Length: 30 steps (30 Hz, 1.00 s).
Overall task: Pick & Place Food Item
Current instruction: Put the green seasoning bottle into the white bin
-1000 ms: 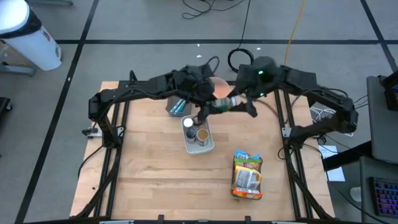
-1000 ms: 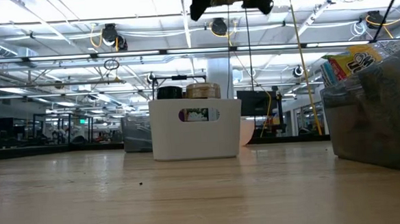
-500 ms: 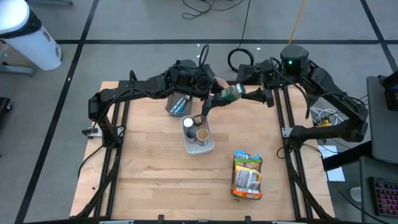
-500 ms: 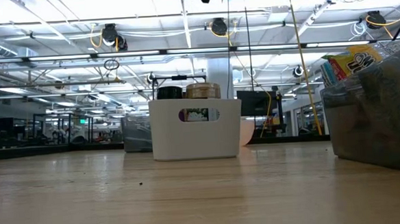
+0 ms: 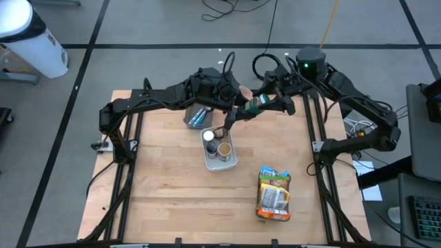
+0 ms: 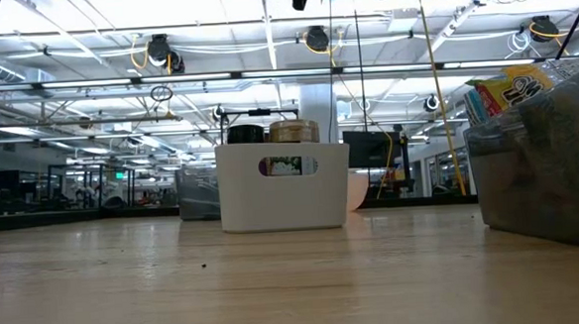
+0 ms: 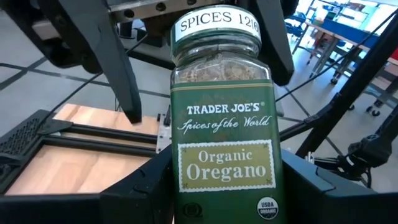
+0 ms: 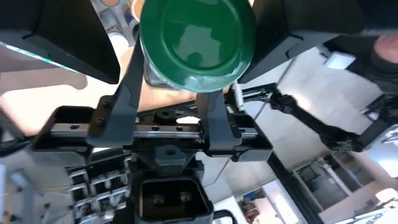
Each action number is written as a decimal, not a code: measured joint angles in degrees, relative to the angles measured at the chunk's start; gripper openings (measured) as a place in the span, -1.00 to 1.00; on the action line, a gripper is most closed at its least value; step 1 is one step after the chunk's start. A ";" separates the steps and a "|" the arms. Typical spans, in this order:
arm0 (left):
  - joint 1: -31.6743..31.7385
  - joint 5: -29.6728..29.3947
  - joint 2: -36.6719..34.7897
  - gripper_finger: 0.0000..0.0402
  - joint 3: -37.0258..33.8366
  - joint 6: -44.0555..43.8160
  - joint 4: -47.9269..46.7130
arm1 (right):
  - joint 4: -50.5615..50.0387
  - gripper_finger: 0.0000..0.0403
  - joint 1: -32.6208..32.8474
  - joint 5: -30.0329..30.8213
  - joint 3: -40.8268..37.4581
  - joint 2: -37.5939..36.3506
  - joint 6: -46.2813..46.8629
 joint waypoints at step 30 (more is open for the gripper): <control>0.29 -2.98 0.02 0.03 -0.05 -3.21 0.33 | 0.27 -0.01 0.00 -1.35 -0.04 -0.21 2.52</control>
